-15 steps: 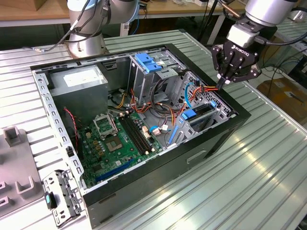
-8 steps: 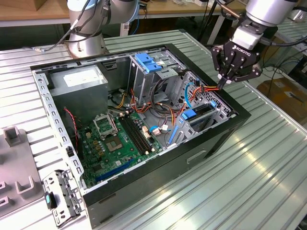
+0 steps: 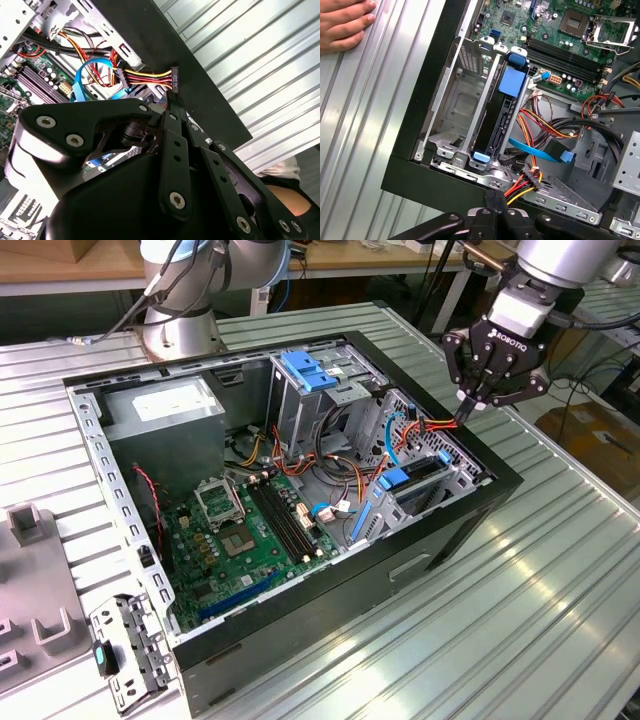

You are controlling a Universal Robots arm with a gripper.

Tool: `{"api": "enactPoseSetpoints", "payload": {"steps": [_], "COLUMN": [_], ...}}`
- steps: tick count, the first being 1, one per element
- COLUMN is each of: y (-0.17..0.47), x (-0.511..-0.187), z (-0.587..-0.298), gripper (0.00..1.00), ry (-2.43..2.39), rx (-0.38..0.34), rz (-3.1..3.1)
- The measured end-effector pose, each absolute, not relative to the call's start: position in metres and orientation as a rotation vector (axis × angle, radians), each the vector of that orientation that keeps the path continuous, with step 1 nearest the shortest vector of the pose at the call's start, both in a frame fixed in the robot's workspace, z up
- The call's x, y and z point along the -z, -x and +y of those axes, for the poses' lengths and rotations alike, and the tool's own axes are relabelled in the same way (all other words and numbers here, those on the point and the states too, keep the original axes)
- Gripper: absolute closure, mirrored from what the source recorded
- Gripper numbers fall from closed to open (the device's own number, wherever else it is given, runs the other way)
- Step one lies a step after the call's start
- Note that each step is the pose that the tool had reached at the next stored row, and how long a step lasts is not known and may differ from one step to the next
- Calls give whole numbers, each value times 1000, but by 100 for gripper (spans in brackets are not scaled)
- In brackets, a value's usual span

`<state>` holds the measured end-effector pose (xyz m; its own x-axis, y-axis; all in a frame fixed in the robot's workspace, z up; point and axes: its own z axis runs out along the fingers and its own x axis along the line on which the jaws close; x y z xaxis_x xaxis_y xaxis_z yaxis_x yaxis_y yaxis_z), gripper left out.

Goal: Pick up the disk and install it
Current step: 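Insert the first disk wire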

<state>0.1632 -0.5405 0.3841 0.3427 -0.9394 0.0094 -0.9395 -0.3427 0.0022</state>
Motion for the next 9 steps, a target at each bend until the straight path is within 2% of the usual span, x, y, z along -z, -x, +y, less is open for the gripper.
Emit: {"api": "enactPoseSetpoints", "payload": {"steps": [9], "y": [-163], "x": [-384], "z": [-541], "gripper": [89], "ry": [-2570], "rx": [-10], "rz": [-1794]}}
